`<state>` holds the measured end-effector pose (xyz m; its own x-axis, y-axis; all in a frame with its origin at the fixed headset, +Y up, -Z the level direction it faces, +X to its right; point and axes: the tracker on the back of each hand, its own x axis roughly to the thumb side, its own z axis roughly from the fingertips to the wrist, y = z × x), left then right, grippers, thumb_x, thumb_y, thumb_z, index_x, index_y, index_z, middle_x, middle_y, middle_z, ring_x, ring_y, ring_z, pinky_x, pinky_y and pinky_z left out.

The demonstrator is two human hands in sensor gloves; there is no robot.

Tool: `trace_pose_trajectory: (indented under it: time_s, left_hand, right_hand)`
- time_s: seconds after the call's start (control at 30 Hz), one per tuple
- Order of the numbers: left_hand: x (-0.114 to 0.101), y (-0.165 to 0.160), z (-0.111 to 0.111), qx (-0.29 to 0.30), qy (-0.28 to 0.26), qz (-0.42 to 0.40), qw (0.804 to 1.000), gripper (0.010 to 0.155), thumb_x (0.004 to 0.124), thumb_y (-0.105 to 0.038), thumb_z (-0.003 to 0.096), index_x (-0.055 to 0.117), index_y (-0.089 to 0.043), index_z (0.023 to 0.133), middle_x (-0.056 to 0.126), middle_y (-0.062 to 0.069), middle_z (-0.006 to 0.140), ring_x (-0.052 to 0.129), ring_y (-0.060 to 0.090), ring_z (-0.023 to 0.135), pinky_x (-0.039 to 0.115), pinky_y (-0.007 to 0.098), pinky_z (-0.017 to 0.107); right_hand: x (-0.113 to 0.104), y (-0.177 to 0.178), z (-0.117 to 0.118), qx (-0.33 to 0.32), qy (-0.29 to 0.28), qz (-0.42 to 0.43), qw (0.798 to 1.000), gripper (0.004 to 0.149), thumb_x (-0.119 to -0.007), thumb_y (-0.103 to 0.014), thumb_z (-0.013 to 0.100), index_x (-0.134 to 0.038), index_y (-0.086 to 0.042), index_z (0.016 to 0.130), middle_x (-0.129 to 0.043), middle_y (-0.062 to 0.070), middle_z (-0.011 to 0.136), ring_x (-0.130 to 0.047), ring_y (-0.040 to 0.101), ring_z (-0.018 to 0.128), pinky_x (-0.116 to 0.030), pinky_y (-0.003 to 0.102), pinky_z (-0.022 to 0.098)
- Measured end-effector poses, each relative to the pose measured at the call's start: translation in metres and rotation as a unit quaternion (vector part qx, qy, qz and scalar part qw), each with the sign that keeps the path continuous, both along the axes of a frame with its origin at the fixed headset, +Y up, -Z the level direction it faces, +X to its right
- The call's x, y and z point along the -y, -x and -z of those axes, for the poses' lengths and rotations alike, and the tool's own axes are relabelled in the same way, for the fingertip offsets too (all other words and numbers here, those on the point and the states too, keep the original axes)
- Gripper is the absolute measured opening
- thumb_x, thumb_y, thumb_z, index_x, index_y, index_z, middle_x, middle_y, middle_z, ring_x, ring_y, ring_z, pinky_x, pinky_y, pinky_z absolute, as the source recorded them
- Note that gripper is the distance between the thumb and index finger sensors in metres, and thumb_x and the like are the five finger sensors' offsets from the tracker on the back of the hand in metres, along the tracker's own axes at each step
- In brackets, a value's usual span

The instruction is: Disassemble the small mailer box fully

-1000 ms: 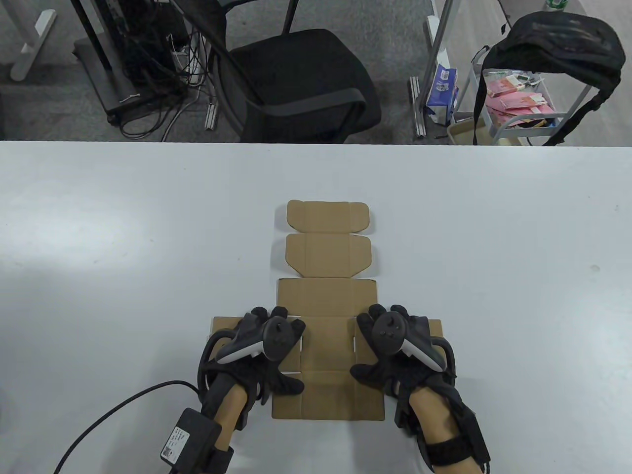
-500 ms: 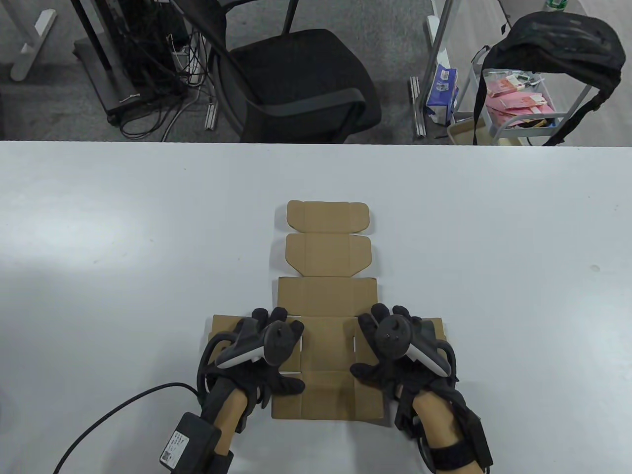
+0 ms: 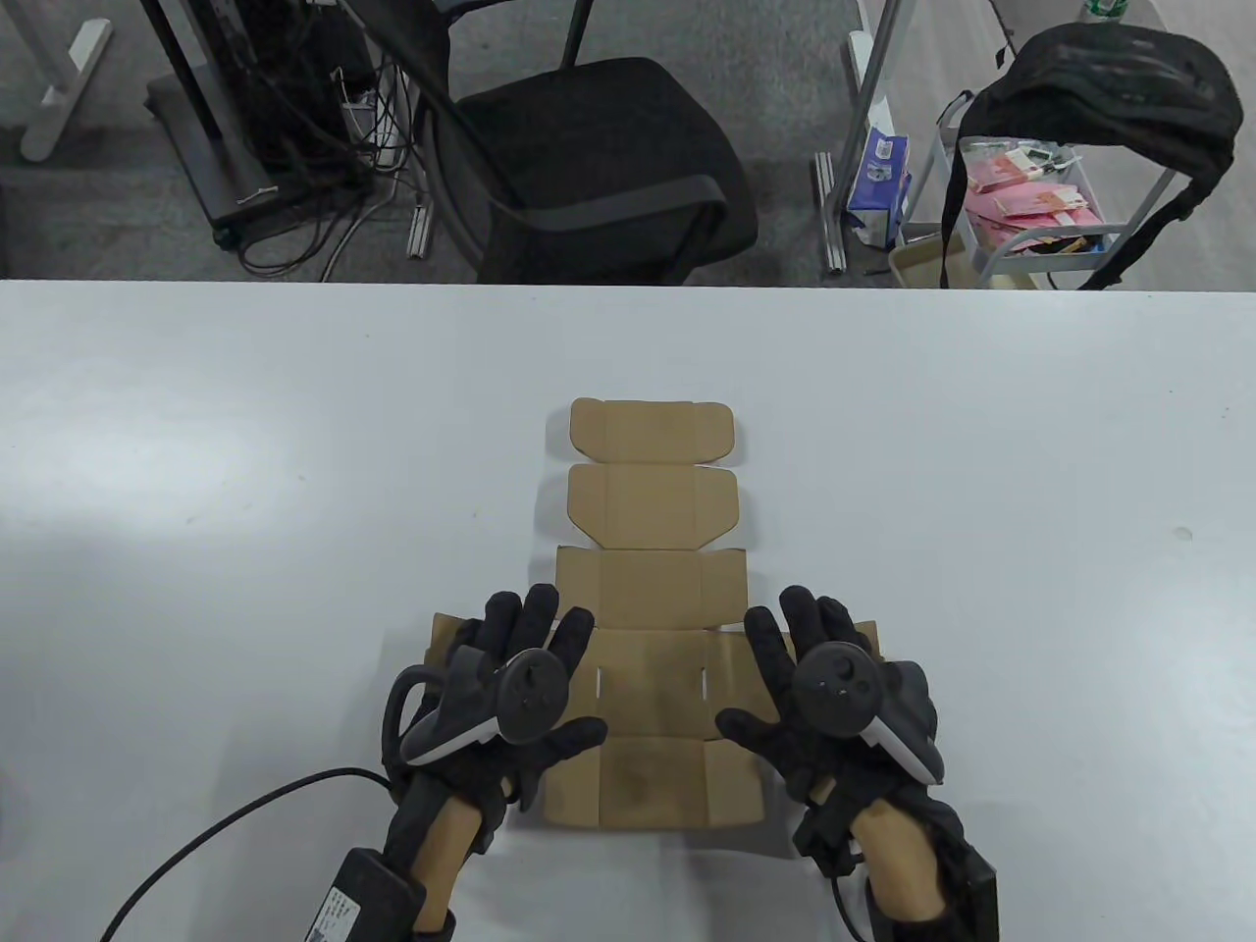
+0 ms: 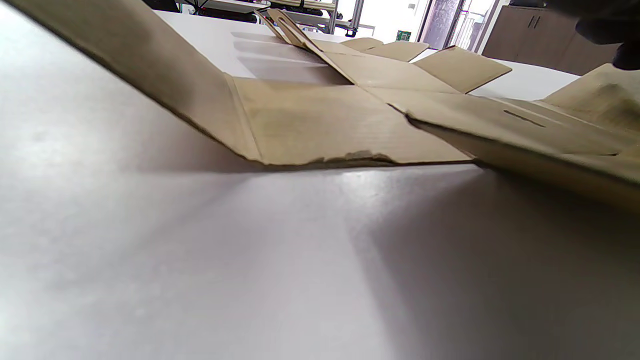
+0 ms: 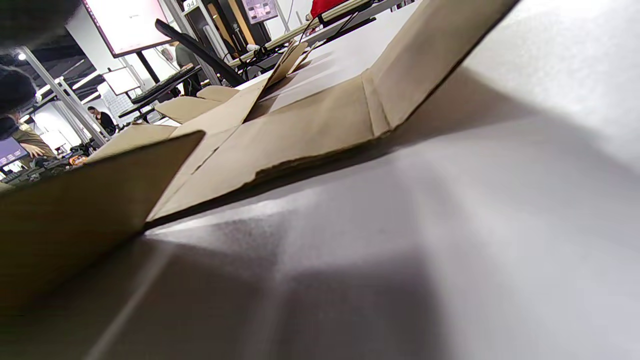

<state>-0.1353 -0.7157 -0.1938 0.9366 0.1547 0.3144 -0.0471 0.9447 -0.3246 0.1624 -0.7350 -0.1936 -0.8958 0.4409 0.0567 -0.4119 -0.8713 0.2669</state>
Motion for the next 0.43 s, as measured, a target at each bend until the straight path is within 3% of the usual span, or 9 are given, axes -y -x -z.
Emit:
trace_pose_trajectory:
  time_s: [0.43]
  left_hand:
    - [0.0016, 0.0003, -0.0001, 0.000, 0.021, -0.008, 1.000, 0.094, 0.062, -0.074, 0.0364, 0.010, -0.038, 0.107, -0.003, -0.001, 0.114, 0.008, 0.039, 0.109, 0.022, 0.062, 0.078]
  right_hand:
    - [0.0020, 0.0023, -0.0008, -0.009, 0.006, 0.007, 1.000, 0.089, -0.068, -0.069, 0.027, -0.020, -0.043, 0.097, 0.006, -0.012, 0.106, 0.002, 0.029, 0.104, -0.013, 0.055, 0.078]
